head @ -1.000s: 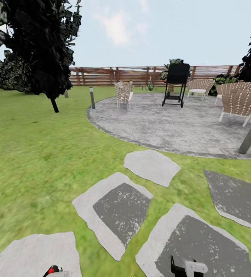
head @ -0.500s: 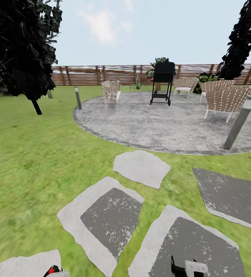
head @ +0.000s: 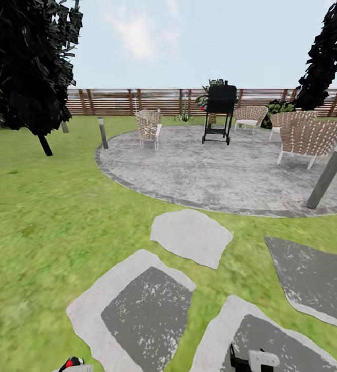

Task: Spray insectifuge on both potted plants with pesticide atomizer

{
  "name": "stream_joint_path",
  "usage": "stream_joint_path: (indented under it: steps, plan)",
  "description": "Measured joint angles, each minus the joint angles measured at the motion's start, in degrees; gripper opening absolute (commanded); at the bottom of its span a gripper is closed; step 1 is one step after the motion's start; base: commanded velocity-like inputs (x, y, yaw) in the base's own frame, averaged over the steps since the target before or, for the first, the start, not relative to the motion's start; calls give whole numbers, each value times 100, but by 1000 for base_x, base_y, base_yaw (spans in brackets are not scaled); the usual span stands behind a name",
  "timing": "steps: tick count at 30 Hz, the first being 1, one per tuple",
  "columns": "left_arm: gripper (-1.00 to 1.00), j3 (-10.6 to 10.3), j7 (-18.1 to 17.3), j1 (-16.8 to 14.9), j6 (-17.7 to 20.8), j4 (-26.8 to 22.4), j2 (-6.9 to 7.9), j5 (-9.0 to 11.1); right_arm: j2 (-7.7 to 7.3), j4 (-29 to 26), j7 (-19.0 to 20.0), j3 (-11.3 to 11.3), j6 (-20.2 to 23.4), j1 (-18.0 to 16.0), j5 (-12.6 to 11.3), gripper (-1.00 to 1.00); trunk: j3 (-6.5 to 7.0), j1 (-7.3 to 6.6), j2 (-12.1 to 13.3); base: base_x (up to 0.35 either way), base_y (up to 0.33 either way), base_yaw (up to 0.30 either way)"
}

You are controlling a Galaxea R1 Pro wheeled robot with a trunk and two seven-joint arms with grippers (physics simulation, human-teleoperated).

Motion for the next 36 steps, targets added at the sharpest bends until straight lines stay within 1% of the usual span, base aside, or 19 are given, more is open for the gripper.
stream_joint_path:
  steps: [36]
  plan:
    - [-100, -8, -3, 0, 0, 0, -9, -29, -6, -11, -10, -7, -13, 0, -7, 100, 0, 0, 0, 340, 0, 0]
